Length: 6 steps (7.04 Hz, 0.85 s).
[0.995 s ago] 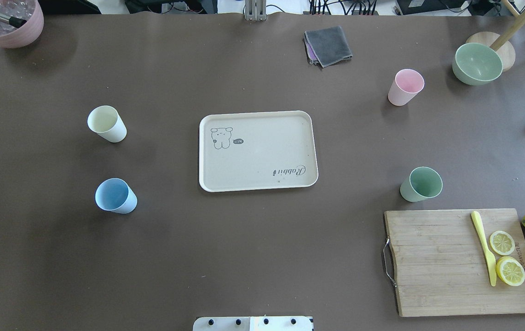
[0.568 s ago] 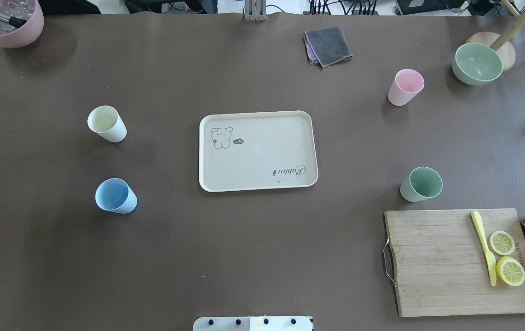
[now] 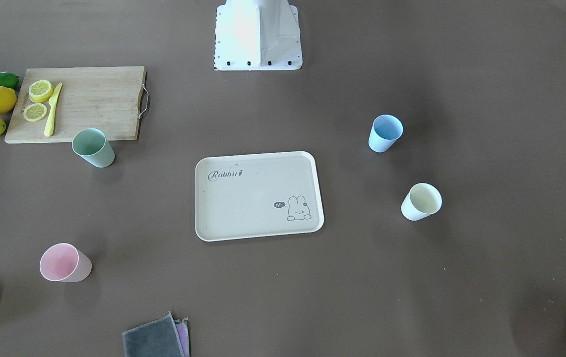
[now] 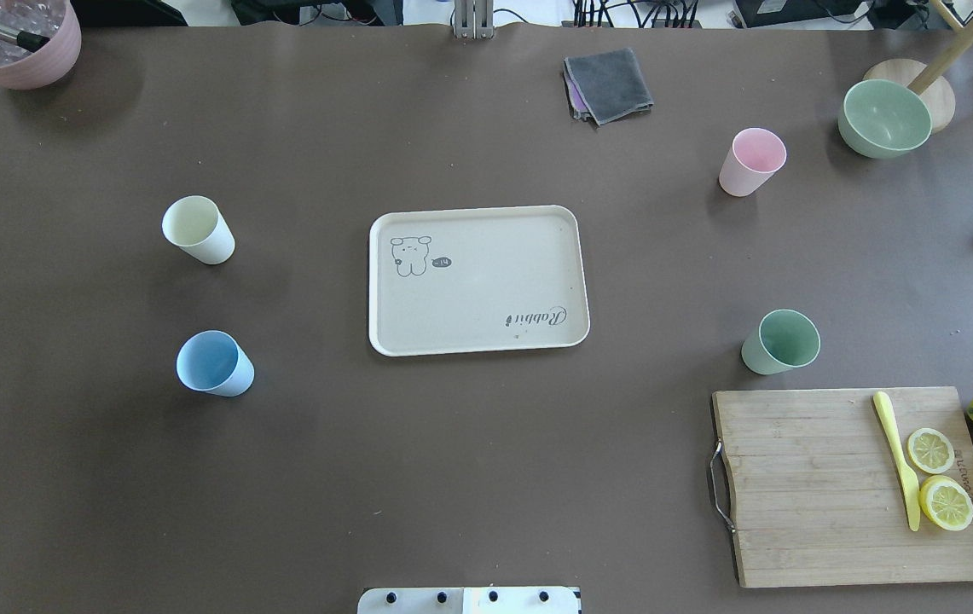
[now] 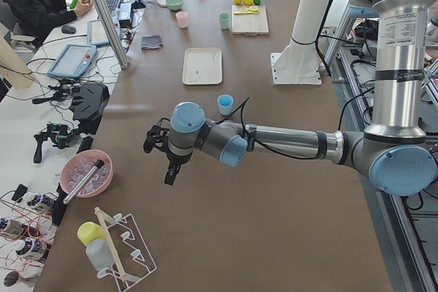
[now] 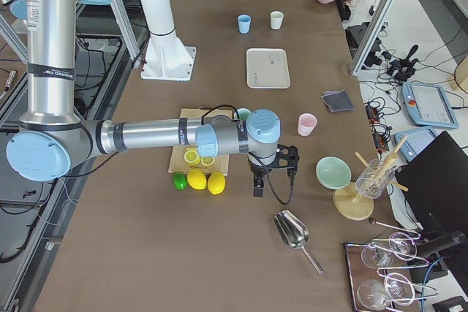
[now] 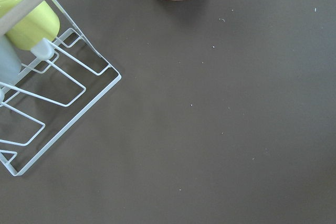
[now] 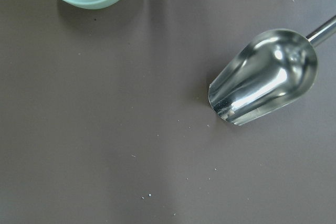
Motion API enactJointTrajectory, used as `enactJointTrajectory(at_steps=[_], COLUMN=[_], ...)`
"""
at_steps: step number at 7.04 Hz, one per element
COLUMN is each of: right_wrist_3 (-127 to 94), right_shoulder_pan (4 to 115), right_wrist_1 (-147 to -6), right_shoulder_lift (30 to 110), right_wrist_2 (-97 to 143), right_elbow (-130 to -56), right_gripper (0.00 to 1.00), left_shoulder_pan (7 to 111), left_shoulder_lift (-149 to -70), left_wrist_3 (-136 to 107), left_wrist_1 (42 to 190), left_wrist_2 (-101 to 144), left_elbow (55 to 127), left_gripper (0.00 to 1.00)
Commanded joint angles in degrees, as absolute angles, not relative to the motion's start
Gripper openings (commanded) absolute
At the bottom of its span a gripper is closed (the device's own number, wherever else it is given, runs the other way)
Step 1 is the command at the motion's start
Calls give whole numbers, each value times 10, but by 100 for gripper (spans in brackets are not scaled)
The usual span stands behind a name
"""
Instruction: Place all cups on tray
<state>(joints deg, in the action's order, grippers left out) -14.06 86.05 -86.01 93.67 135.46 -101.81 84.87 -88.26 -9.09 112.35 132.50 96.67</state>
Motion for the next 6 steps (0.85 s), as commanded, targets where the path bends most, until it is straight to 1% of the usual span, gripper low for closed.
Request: enactJointTrajectory(at_steps=[1, 2, 4, 6], right_wrist_3=[-148, -201, -213, -247], right_shoulder_pan=[859, 851, 818, 779], right_wrist_1=[-812, -813, -798, -734], right_shoulder_lift=[925, 923, 911, 919], right_wrist_2=[1352, 1356, 1357, 1360], right_elbow=[-1033, -1033, -1032, -1031], right_gripper=[100, 100, 100, 100], left_shoulder_pan=[818, 800, 778, 716], left_shoulder_lift=[-885, -892, -924, -935], left_wrist_3=[-124, -137, -175, -372], left_wrist_1=[1202, 1219, 1223, 1242], left_wrist_2=[1332, 1333, 1336, 1318], left_elbow=[978, 981, 978, 991], left_gripper=[98, 98, 98, 98])
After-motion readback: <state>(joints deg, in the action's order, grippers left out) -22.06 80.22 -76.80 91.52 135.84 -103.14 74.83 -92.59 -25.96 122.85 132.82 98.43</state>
